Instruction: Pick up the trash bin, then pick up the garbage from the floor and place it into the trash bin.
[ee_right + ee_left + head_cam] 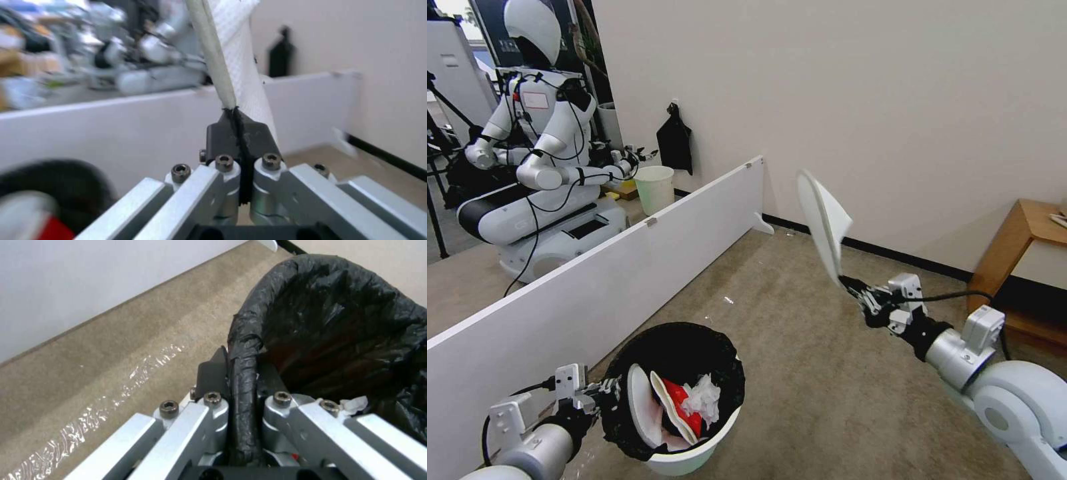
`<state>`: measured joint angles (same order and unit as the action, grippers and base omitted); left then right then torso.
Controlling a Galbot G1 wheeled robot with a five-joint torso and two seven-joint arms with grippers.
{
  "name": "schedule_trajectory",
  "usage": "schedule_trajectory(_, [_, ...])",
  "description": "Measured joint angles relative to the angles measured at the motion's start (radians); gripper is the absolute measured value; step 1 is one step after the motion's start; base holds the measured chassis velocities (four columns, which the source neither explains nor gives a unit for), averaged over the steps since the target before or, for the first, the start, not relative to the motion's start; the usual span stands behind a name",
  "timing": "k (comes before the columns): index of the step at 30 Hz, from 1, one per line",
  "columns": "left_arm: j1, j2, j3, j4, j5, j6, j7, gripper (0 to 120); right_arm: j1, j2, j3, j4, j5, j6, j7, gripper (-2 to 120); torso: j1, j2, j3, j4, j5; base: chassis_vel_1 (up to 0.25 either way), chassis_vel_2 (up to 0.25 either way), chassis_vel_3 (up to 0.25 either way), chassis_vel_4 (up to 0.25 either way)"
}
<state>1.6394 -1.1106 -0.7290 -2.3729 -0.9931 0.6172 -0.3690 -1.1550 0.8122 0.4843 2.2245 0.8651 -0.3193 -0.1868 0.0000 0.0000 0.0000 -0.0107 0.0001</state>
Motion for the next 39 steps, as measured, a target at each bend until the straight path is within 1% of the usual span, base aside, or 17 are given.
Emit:
schedule_trajectory(1, [0.0,0.0,0.0,0.0,0.0,0.0,0.0,4,0.0,0.0,0.0,0.0,0.0,0.0,0.0,0,0.0,0.0,0.0,0.0,0.0,0.0,0.0,0.0,0.0])
schedule_trajectory(4, [0.004,-0.006,0.012,-0.001,0.012,0.0,0.002,4,0.053,0.016,-0.074,0.014,0.059,0.022,-0.041,0,0.0,0.0,0.0,-0.0001,-0.0002,0.0,0.0,0.0,0.0])
schedule_trajectory(5, [0.004,-0.006,0.012,-0.001,0.012,0.0,0.002,4,0.053,0.016,-0.074,0.014,0.059,0.022,-0.041,0,0.0,0.0,0.0,-0.0001,-0.0002,0.0,0.0,0.0,0.0])
schedule_trajectory(8, [0.012,-0.007,0.016,-0.007,0.019,0.0,0.002,4,0.113,0.034,-0.15,0.02,0.09,0.032,-0.08,0,0.0,0.0,0.0,0.0,-0.0001,0.0,0.0,0.0,0.0])
schedule_trajectory(9, [0.012,-0.007,0.016,-0.007,0.019,0.0,0.002,4,0.113,0.034,-0.15,0.02,0.09,0.032,-0.08,0,0.0,0.0,0.0,0.0,-0.0001,0.0,0.0,0.0,0.0])
schedule_trajectory(12, [0.021,-0.007,0.011,-0.012,0.019,0.0,0.002,4,0.167,0.047,-0.219,0.027,0.122,0.032,-0.117,0,0.0,0.0,0.0,0.0,-0.0003,0.0,0.0,0.0,0.0])
schedule_trajectory(13, [0.021,-0.007,0.011,-0.012,0.019,0.0,0.002,4,0.167,0.047,-0.219,0.027,0.122,0.032,-0.117,0,0.0,0.0,0.0,0.0,-0.0003,0.0,0.0,0.0,0.0])
schedule_trajectory(15, [0.029,-0.008,0.006,-0.017,0.019,0.0,0.003,4,0.207,0.069,-0.283,0.028,0.135,0.026,-0.141,0,0.0,0.0,0.0,0.0,-0.0003,0.0,0.0,0.0,0.0])
schedule_trajectory(18, [0.031,-0.008,0.005,-0.019,0.019,0.0,0.003,4,0.222,0.079,-0.312,0.026,0.137,0.023,-0.15,0,0.0,0.0,0.0,-0.0001,-0.0003,0.0,0.0,0.0,0.0])
schedule_trajectory(21, [0.034,-0.007,-0.005,-0.021,0.017,0.0,0.003,4,0.254,0.097,-0.39,0.015,0.136,0.017,-0.166,0,0.0,0.0,0.0,-0.0001,-0.0002,0.0,0.0,0.0,0.0])
schedule_trajectory(27, [0.034,-0.003,-0.015,-0.025,0.011,0.0,0.003,4,0.258,0.09,-0.473,0.0,0.122,0.013,-0.167,0,0.0,0.0,0.0,-0.0001,-0.0002,0.0,0.0,0.0,0.0])
schedule_trajectory(39, [0.027,-0.003,-0.019,-0.031,0.003,0.001,0.002,4,0.222,0.056,-0.533,-0.029,0.089,0.012,-0.161,0,0.0,0.0,0.0,-0.0001,0.0,0.0,0.0,0.0,0.0])
